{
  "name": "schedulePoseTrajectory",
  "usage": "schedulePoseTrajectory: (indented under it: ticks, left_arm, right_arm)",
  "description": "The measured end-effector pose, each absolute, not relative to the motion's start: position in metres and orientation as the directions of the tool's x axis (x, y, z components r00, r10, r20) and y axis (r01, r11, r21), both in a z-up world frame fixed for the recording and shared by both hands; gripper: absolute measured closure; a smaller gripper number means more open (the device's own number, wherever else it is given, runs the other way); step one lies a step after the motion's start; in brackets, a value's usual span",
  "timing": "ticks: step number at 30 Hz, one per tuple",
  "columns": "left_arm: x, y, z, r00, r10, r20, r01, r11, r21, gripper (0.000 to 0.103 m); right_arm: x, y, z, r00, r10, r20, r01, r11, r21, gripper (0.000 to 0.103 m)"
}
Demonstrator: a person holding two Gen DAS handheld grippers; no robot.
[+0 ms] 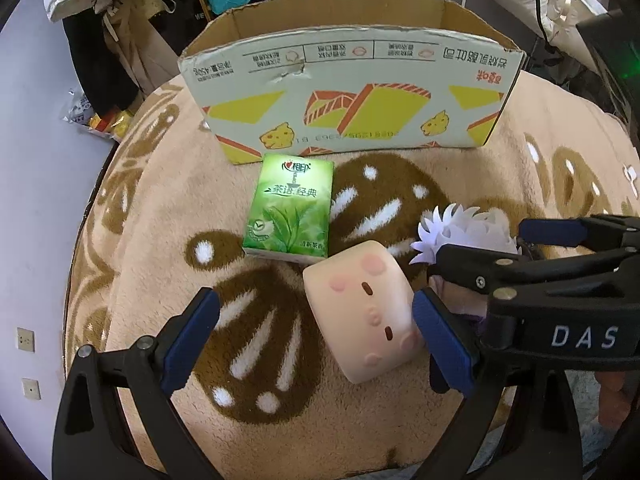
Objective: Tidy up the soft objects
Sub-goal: 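Close the left tool on the pink cube plush while the right tool grasps the white-haired doll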
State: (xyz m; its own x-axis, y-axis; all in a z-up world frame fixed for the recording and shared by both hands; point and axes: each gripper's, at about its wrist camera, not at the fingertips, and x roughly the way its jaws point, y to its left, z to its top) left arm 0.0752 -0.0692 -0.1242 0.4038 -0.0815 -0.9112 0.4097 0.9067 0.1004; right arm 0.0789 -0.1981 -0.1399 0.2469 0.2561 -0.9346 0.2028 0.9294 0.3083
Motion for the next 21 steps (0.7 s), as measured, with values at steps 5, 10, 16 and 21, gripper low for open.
schedulePoseTrajectory:
  ticks: [5, 10, 16, 21]
  left_arm:
    - [0.076, -0.071, -0.128, 0.381, -0.094, -0.920, 0.422, 0.903, 0.082, 0.007]
    - [0.078, -0.068, -0.131, 0.365, -0.108, -0.925, 0.411, 0.910, 0.056, 0.007]
    - [0.079, -0.066, -0.132, 0.351, -0.110, -0.930, 0.401, 0.915, 0.044, 0.007]
    - [0.081, -0.066, -0.135, 0.340, -0.110, -0.934, 0.394, 0.918, 0.035, 0.010]
  right_arm:
    - [0.079, -0.202, -0.147, 0.225, 0.323, -0.919, 0.232, 0.898, 0.373, 0.024]
    - [0.078, -0.204, -0.147, 0.220, 0.330, -0.918, 0.251, 0.890, 0.380, 0.024]
    - [0.078, -0.206, -0.147, 0.219, 0.329, -0.919, 0.247, 0.892, 0.379, 0.024]
    - [0.080, -0.203, -0.147, 0.220, 0.319, -0.922, 0.242, 0.898, 0.368, 0.024]
